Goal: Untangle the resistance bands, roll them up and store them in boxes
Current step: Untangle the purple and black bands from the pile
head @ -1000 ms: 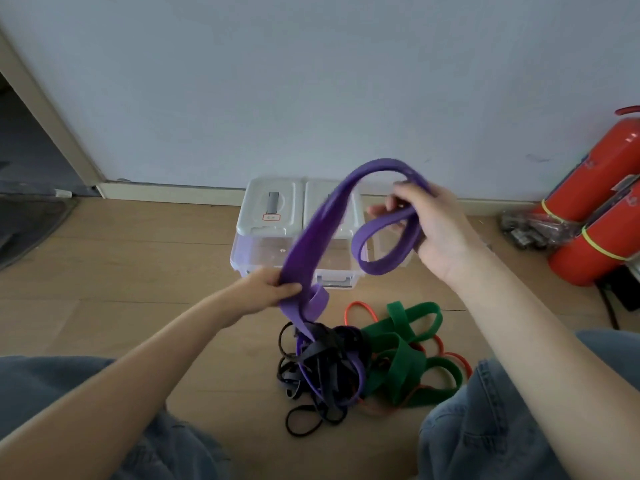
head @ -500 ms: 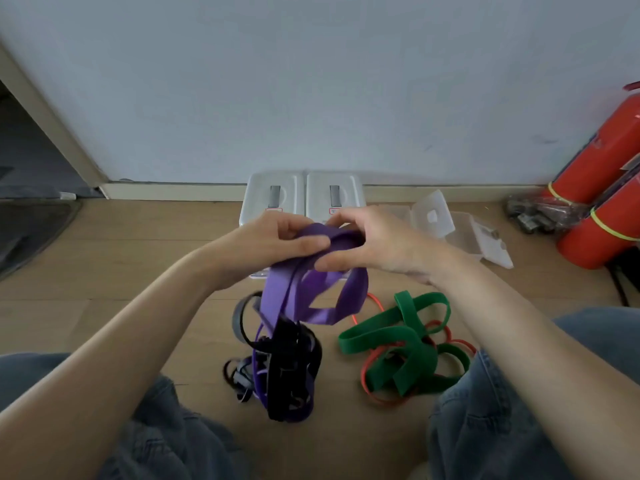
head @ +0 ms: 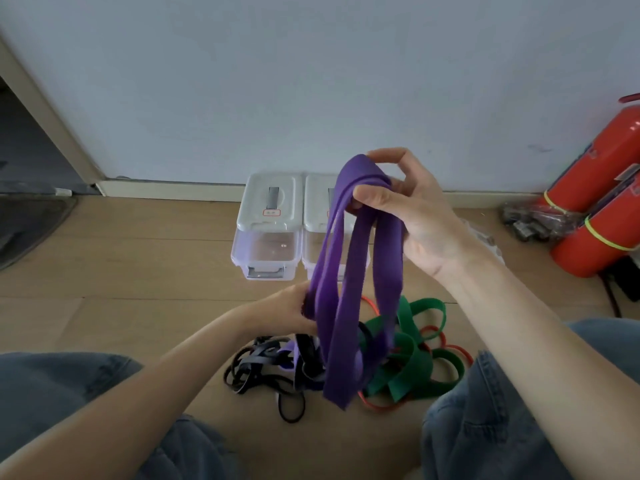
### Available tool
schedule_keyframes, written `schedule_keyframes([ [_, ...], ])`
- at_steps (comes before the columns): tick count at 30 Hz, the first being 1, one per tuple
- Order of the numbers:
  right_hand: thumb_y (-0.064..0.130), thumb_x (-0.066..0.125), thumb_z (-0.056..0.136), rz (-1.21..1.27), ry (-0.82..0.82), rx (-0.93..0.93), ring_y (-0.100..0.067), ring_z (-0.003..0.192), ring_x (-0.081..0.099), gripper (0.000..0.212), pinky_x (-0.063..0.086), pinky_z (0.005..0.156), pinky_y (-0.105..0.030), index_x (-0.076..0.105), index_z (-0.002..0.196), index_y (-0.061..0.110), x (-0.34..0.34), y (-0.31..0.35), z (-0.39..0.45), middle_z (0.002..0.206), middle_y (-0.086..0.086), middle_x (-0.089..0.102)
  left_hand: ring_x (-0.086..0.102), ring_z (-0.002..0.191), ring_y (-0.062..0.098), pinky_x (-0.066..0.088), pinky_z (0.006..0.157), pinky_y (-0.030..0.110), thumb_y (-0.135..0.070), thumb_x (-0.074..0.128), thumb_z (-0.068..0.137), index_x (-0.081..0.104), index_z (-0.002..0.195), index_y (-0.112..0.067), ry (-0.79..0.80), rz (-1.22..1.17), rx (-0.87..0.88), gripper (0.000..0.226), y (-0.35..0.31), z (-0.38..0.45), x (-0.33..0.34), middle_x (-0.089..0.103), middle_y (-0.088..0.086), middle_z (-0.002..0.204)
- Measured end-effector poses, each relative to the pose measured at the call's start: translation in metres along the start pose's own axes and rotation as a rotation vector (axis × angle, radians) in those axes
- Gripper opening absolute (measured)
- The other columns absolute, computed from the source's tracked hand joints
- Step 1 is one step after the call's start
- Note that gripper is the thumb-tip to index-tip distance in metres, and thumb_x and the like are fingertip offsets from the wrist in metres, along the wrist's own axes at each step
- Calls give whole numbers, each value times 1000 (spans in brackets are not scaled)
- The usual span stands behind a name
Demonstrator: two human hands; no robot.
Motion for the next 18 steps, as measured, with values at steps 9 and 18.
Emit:
schedule_keyframes([
  [9, 3, 70, 65, 62, -53, -23, -21, 65, 66, 43, 56, 74, -38, 52, 102, 15, -11, 2, -1, 72, -6, 69, 59, 56, -5, 45, 62, 9, -4, 48, 95, 59, 80, -13, -429, -77, -22, 21, 1, -10, -69, 67, -8, 59],
  [18, 5, 67, 71, 196, -12, 32, -17, 67, 66, 36, 55, 63, -28, 52, 102, 17, 4, -12, -2, 72, -5, 69, 49, 99, -16, 38, 78, 1, -8, 67, 79, 50, 108, -45, 77, 69, -113, 50, 19, -13, -22, 54, -35, 103],
])
Point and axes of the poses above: each hand's wrist, its own z-axis towards the middle knuckle, its own x-axis out of the palm, y = z × x, the point moved 4 cm from there along z, towards the middle knuckle
